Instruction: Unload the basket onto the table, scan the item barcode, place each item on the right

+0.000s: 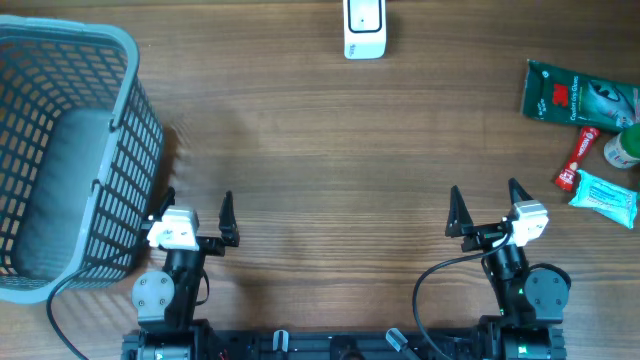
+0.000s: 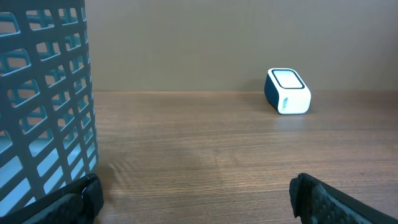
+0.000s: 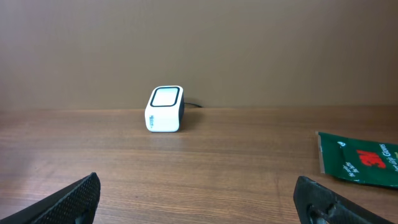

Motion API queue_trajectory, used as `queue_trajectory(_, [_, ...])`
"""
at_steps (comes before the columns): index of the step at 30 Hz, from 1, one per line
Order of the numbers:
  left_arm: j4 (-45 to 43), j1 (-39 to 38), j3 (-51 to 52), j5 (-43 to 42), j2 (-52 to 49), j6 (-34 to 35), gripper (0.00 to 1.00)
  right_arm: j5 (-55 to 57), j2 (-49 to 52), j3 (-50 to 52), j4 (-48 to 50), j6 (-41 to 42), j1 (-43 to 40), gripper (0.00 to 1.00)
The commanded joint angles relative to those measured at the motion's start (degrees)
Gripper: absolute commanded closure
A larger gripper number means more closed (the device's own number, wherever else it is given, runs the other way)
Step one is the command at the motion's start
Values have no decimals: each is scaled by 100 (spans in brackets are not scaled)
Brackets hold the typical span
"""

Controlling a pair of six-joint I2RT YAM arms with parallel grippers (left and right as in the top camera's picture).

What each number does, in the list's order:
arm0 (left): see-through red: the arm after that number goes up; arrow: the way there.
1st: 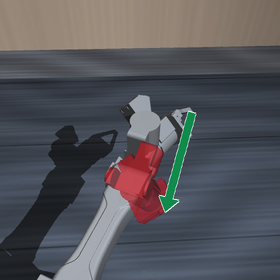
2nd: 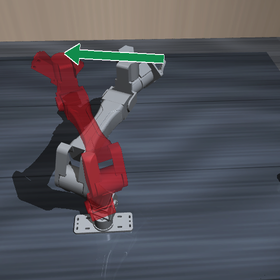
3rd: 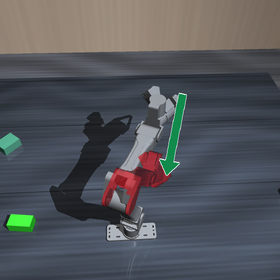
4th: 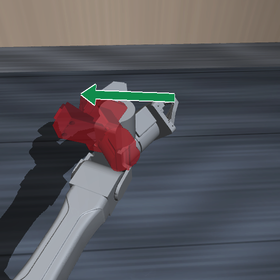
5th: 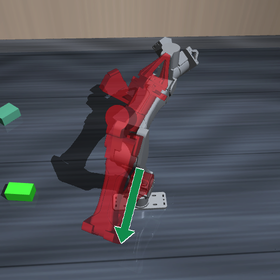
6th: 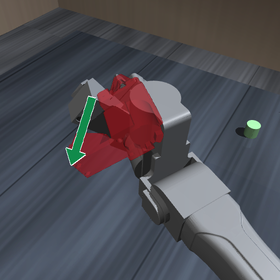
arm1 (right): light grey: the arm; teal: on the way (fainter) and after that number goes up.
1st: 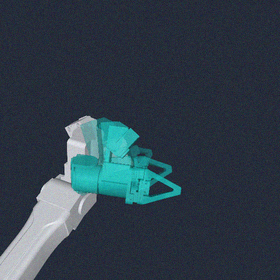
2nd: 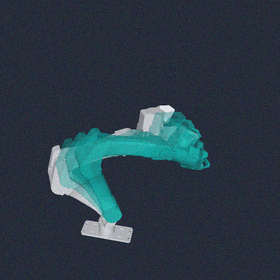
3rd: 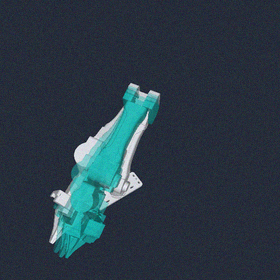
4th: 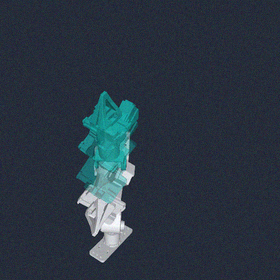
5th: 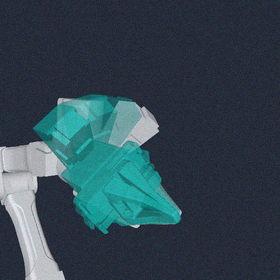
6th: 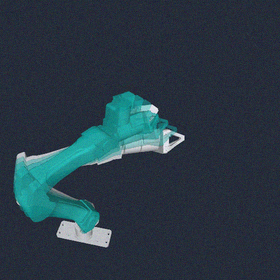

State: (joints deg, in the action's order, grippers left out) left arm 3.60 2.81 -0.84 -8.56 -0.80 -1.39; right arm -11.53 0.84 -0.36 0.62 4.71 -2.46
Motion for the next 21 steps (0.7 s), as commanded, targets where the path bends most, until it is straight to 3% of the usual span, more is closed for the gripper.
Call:
queue_trajectory(1, [4, 42, 52, 55, 61, -76, 0, 37, -59, 7, 17, -7, -26, 0])
queue_trajectory(21, [7, -181, 52, 74, 61, 188, 0, 37, -59, 7, 17, -7, -26, 0])
